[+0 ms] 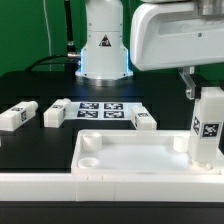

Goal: Assemble desk

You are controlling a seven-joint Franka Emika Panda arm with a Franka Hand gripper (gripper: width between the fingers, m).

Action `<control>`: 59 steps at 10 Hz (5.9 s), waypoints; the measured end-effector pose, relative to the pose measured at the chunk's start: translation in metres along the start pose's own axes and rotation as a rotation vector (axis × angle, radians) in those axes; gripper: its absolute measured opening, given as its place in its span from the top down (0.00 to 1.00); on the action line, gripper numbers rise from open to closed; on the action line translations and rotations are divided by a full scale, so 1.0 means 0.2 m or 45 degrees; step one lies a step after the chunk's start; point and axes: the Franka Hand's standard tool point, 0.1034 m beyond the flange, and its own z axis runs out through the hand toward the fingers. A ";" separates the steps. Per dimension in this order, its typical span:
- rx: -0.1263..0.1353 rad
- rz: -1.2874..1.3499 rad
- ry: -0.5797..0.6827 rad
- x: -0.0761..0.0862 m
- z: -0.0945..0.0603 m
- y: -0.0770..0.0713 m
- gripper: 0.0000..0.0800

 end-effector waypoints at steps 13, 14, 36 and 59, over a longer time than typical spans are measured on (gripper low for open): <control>0.120 1.540 -0.004 -0.04 0.02 -0.03 0.64; 0.130 1.615 -0.017 -0.04 0.02 -0.04 0.64; -0.008 -0.137 0.040 -0.05 0.04 -0.08 0.19; 0.148 1.229 0.017 -0.05 0.04 -0.03 0.62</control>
Offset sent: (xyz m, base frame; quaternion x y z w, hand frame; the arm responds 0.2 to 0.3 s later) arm -0.0168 -0.0062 -0.0092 0.0088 0.0275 0.2822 0.9589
